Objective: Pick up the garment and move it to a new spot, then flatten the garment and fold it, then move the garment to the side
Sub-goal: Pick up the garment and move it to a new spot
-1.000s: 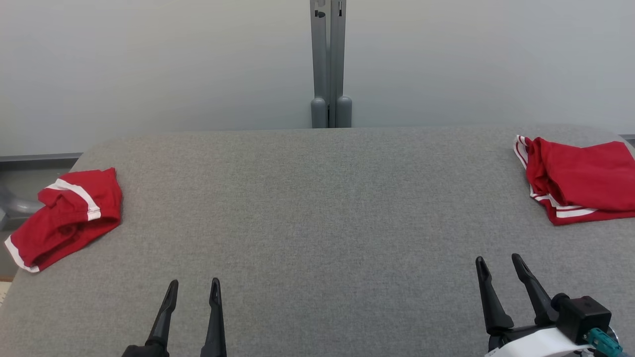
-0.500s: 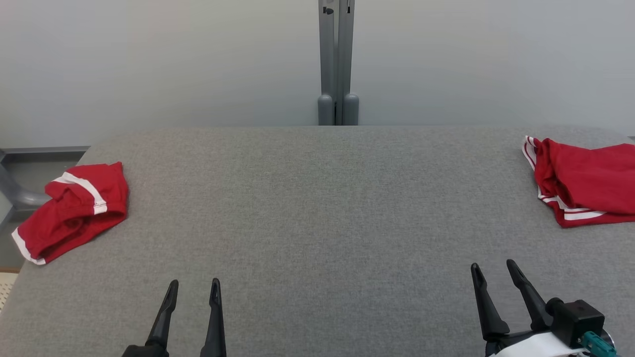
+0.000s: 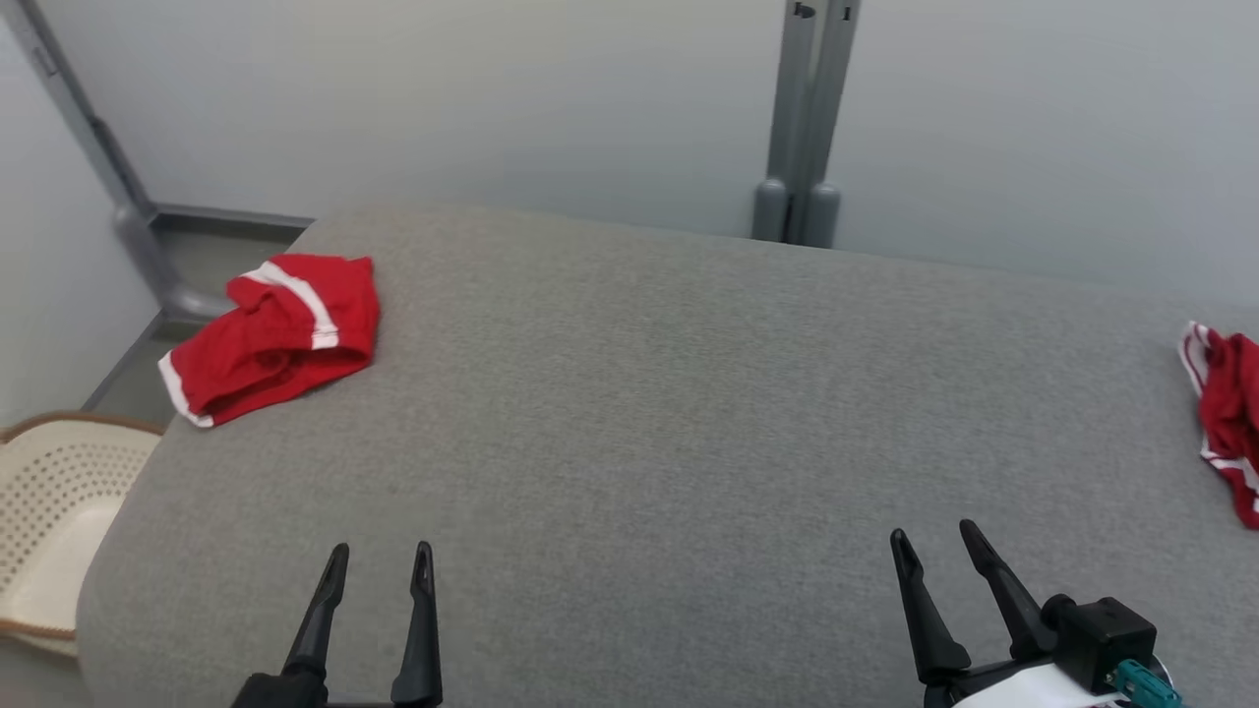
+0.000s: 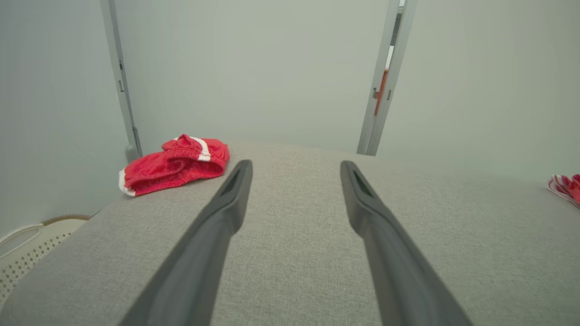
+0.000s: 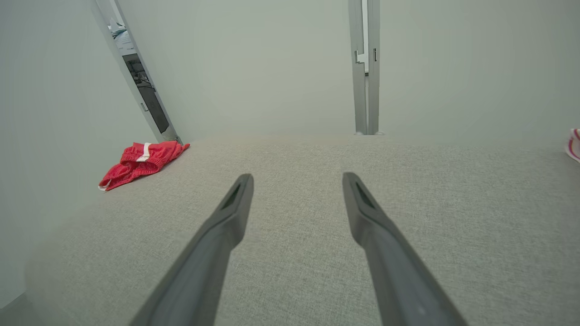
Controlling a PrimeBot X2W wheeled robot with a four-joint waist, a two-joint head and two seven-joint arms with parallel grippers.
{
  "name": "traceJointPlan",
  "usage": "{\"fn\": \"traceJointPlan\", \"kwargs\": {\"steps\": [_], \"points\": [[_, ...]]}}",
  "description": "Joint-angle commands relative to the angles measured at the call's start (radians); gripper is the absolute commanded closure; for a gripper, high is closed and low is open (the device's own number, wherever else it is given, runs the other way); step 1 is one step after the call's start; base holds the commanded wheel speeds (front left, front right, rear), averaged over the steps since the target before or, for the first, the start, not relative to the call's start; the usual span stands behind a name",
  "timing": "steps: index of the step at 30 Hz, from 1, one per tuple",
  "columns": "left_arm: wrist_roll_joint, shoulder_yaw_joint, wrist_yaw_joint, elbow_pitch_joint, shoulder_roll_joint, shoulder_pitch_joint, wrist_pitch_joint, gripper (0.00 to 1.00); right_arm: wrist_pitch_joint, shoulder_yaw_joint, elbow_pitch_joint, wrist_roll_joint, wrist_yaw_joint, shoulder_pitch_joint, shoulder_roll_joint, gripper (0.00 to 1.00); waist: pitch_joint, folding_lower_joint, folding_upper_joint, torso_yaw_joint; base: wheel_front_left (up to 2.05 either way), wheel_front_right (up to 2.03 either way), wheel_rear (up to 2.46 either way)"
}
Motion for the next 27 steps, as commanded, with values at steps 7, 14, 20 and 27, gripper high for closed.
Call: {"fn": "traceJointPlan", "kwargs": {"steps": [7,14,20,27], "points": [[-0.008,0.036,0.007,-0.018,0.002,0.003,0.000,0.00,-0.003,0.013,0.003,-0.003,-0.001,-0.029,0.001,0.00,0.042,0.0000,-0.0001,0.228,0.00,0.00,0.00],[-0.046,0.047,0.060,-0.066,0.001,0.008,0.000,0.00,-0.002,0.069,0.033,0.011,-0.001,-0.101,-0.025,0.00,0.088,0.0000,-0.0001,0.259,0.00,0.00,0.00],[-0.054,0.053,0.090,-0.092,0.001,0.016,0.000,0.00,-0.002,0.104,0.055,0.023,-0.001,-0.145,-0.041,0.00,0.106,0.0000,-0.0001,0.270,0.00,0.00,0.00],[-0.052,0.065,0.095,-0.099,0.002,-0.007,0.000,0.00,-0.002,0.103,0.059,0.027,-0.001,-0.144,-0.058,0.00,0.113,0.0000,-0.0001,0.274,0.00,0.00,0.00]]}}
